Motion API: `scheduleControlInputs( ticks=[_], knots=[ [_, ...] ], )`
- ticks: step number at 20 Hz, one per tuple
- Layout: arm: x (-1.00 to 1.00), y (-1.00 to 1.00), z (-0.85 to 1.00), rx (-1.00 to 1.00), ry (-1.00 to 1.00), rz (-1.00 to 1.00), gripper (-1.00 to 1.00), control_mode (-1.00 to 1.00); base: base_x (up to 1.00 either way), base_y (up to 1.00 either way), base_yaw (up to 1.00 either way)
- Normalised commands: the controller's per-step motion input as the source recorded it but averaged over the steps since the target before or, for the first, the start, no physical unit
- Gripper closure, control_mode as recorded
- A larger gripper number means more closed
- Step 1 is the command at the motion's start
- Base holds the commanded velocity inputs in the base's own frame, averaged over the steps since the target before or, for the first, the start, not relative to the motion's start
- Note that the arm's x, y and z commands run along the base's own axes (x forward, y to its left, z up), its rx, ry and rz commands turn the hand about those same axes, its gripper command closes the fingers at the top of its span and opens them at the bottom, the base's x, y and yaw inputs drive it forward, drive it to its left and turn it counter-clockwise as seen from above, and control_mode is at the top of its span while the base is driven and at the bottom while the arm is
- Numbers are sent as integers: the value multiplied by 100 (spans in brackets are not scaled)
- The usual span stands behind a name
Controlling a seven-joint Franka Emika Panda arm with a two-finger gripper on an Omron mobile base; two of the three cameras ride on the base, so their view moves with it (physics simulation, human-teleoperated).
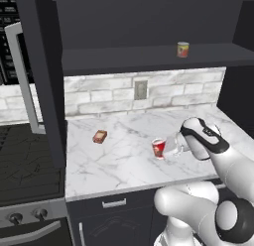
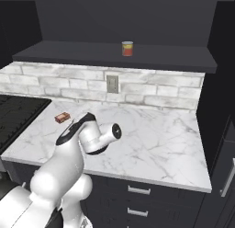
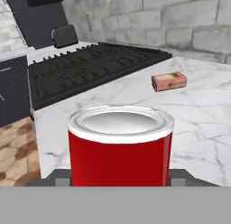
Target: Restock the canned food cabinet by taking the new fresh canned food from the counter and placing it in the cabinet. Then, take the old canned food from the cabinet and place it on the counter.
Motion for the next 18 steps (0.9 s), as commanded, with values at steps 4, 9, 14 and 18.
scheduleControlInputs(
  ticks=[4,9,14,18],
  knots=[
    [5,0,-21,0,-13,1,-100,-100,0,0,0],
    [0,-7,-2,0,-2,0,-100,-100,0,0,0],
    [0,-1,9,2,0,0,-100,-100,0,0,0],
    [0,0,66,6,0,-3,-100,-100,0,0,0]
  ],
)
